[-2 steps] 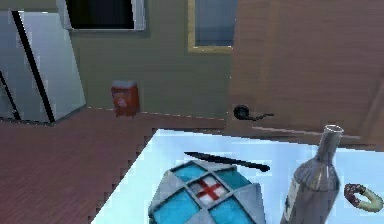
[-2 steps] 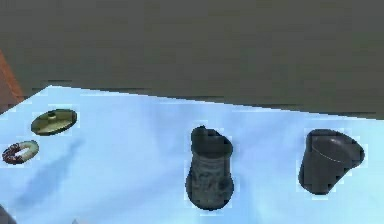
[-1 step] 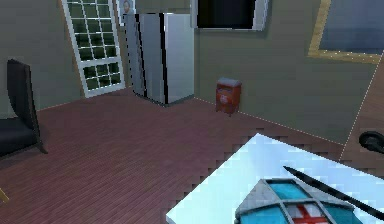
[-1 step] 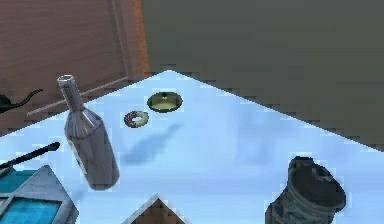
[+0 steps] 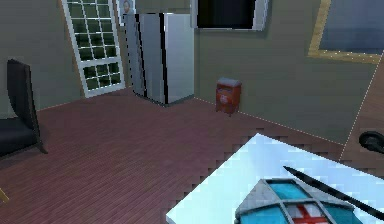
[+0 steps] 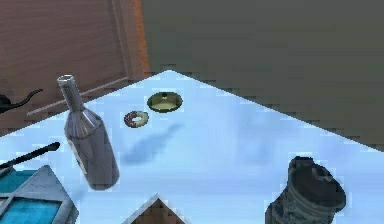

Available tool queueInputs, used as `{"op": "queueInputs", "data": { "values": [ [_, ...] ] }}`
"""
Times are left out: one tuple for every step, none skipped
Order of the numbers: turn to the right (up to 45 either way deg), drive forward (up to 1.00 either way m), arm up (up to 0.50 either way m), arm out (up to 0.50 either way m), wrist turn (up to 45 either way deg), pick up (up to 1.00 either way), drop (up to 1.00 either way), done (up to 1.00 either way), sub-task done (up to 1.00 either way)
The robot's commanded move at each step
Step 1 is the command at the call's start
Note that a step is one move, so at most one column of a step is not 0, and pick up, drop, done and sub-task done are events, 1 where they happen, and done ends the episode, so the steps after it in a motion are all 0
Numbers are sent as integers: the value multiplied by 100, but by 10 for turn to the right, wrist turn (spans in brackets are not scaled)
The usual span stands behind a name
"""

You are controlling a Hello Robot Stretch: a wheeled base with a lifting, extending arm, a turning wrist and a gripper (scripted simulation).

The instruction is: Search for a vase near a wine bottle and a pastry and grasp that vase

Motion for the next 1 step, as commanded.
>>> {"op": "queueInputs", "data": {
  "values": [
    [0,0,38,0,0,0,0,0,0]
  ]
}}
